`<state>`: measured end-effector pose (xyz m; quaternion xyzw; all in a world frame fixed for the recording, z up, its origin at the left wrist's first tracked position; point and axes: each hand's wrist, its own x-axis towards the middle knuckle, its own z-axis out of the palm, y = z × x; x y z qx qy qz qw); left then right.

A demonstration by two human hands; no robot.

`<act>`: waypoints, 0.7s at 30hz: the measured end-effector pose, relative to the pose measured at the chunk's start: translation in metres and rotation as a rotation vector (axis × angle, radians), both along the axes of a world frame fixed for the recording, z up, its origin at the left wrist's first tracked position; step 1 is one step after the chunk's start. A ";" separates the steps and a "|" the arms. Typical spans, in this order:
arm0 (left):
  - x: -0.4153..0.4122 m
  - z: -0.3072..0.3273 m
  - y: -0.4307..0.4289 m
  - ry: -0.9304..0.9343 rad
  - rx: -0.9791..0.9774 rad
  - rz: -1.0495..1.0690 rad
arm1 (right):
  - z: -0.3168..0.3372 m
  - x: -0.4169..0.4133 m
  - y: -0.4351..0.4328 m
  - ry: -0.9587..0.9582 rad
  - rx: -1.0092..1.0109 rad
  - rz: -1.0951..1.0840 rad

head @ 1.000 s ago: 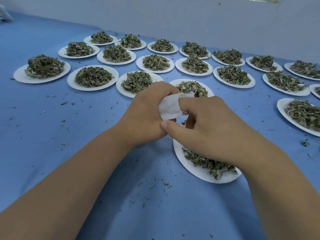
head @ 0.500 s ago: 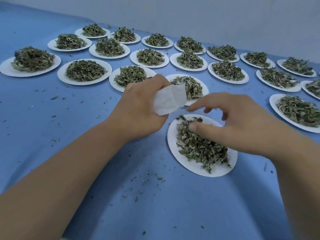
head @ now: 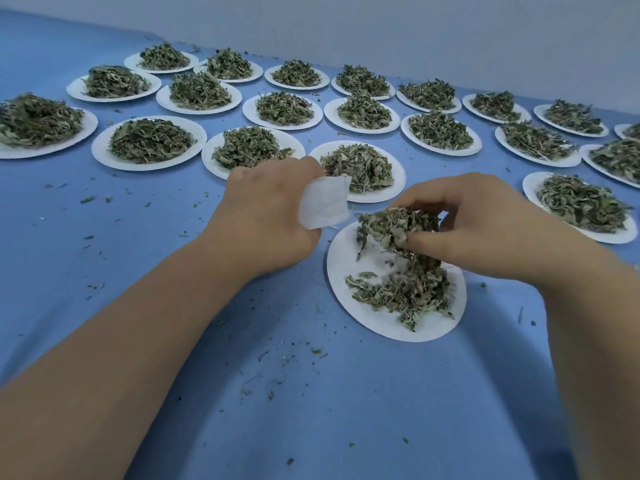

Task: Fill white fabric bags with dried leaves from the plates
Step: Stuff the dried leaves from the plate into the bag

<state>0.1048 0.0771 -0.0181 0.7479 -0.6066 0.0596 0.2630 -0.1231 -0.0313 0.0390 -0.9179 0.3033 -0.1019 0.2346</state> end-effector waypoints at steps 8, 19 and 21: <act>-0.010 0.004 0.003 -0.014 -0.010 -0.057 | -0.006 0.005 0.014 -0.210 -0.040 -0.060; -0.032 0.002 -0.003 -0.230 -0.026 -0.135 | -0.024 0.009 0.027 -0.369 -0.101 -0.033; -0.034 0.003 -0.004 -0.242 -0.016 -0.130 | -0.024 0.009 0.026 -0.402 -0.053 -0.067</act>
